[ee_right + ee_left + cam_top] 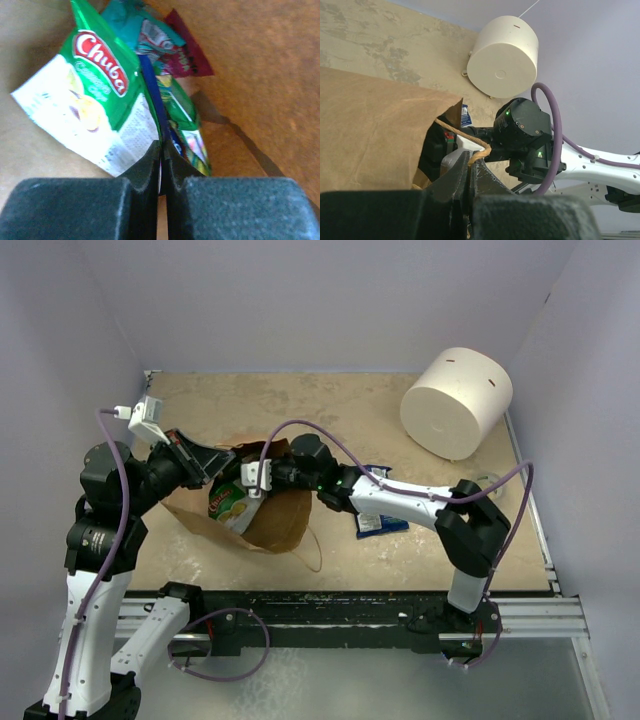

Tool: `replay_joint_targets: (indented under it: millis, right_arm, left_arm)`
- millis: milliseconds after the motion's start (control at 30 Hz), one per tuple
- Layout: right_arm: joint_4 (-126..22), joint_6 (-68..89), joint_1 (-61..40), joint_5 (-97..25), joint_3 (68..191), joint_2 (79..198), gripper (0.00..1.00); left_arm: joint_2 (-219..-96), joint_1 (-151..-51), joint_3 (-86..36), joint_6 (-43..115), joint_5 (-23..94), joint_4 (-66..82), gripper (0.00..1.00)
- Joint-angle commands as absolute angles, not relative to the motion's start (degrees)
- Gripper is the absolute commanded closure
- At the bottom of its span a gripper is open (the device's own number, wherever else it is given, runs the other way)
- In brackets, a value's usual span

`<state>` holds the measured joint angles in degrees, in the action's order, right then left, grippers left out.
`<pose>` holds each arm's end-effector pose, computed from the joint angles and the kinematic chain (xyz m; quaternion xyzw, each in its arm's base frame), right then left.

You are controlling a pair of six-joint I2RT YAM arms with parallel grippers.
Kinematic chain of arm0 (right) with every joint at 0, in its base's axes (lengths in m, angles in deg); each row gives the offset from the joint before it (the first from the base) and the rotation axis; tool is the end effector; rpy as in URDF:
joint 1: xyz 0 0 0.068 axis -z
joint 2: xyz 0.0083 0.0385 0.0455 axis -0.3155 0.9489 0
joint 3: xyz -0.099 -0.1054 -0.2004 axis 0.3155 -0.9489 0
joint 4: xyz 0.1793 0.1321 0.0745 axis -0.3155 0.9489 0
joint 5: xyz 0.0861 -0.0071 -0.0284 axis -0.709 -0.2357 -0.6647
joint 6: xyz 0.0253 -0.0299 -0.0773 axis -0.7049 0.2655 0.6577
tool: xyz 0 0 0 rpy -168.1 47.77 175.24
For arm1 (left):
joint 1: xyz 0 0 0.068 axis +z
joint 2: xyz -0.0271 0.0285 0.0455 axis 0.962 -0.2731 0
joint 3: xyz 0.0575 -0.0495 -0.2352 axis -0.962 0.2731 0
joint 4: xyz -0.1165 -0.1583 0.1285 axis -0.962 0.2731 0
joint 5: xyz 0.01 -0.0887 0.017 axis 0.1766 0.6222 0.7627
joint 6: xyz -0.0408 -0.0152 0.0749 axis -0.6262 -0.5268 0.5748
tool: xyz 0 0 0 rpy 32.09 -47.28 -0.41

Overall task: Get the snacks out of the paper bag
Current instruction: Take out the snack from the paper bag.

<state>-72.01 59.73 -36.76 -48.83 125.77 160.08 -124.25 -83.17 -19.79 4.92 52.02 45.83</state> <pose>0.2246 0.3695 0.2605 -0.6440 0.4144 0.2067 0.6090 0.1481 -0.0560 0.3920 -0.0852 0.7591 -0.4194 0.4906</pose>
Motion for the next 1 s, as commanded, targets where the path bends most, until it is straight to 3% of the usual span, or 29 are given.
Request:
replay_joint_targets:
  millis: [0, 500, 967]
  right_arm:
    - [-68.6, 56.1, -37.8, -57.8, 123.3, 156.1, 0.91]
    - [-64.3, 60.2, -38.5, -52.5, 113.5, 147.4, 0.61]
    - [-63.5, 61.5, -38.8, -56.9, 113.6, 147.4, 0.58]
  left_arm:
    - [-124.4, -83.2, -22.4, 5.2, 51.7, 44.0, 1.0]
    - [-124.7, -83.2, -21.5, 5.0, 51.8, 42.9, 1.0]
    - [-125.4, -83.2, -21.4, 4.8, 52.1, 42.4, 1.0]
